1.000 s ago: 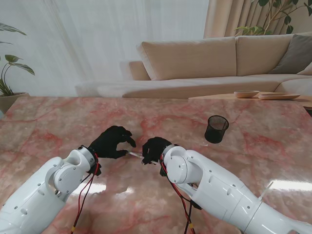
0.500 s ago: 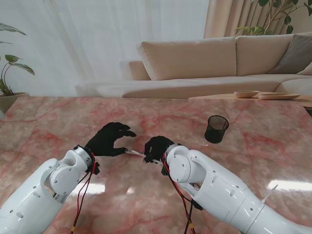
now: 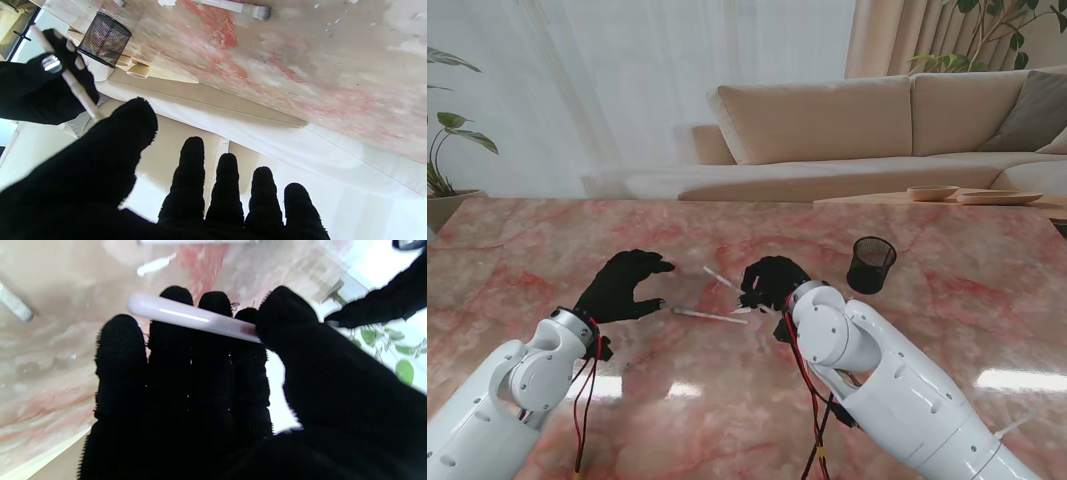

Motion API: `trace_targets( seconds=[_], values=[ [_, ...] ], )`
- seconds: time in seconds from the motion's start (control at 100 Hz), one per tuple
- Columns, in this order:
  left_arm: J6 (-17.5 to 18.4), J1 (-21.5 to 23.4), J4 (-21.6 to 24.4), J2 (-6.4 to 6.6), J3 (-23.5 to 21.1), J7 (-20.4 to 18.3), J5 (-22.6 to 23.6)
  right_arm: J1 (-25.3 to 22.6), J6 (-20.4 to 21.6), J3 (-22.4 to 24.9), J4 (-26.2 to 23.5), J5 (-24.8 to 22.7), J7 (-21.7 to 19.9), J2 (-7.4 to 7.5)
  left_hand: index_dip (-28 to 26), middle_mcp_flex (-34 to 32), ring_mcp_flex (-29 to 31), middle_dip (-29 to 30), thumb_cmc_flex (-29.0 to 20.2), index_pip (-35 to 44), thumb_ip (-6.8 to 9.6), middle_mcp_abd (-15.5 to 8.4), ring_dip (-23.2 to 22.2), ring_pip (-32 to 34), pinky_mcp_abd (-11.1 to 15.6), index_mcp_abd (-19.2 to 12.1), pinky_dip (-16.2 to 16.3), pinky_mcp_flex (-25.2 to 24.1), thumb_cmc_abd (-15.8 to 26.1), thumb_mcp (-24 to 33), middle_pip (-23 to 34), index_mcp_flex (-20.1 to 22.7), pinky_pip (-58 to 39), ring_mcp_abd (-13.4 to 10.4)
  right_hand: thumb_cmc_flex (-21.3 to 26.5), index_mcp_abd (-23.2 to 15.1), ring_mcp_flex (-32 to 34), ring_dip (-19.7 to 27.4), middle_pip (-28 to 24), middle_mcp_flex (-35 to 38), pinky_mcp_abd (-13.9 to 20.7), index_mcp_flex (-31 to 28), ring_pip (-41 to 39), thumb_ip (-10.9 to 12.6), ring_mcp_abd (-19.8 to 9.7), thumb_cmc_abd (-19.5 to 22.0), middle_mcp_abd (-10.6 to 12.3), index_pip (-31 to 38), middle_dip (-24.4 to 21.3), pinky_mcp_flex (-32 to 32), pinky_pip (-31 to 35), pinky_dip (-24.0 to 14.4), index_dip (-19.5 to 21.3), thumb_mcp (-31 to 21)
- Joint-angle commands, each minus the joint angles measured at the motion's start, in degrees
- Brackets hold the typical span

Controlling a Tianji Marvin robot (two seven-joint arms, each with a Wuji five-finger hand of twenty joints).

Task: Insert makeup brushes into the holder

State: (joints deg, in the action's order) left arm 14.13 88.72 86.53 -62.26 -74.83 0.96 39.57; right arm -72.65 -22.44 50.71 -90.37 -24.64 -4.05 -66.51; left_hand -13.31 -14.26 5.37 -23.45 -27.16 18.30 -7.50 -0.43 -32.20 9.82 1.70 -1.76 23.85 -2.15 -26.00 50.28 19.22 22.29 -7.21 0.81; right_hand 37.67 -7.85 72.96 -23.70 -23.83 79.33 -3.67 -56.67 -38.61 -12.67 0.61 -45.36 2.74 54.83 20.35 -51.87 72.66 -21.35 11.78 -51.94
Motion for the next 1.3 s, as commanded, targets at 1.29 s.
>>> trace_targets(
  seconds=[1.29],
  values=[
    [-0.5, 2.7, -0.3, 0.31, 2.8, -3.1, -3.1, 6.3, 5.2, 21.1, 16.0, 6.2, 11.8, -2.11, 2.6, 1.6, -2.1, 7.7, 4.1, -4.7, 3.44, -0.4, 10.1, -4.8, 3.0, 2.4, -4.0, 0.4, 5.3, -10.1, -3.1, 0.4, 3.1, -2.6, 3.5, -7.9, 2.5, 0.4, -1.1, 3.5, 0.2, -4.1, -0.1, -1.1, 0.1, 1.4, -0.4, 4.7, 0.4, -0.7, 2.4, 2.0, 0.1, -2.7]
  ],
)
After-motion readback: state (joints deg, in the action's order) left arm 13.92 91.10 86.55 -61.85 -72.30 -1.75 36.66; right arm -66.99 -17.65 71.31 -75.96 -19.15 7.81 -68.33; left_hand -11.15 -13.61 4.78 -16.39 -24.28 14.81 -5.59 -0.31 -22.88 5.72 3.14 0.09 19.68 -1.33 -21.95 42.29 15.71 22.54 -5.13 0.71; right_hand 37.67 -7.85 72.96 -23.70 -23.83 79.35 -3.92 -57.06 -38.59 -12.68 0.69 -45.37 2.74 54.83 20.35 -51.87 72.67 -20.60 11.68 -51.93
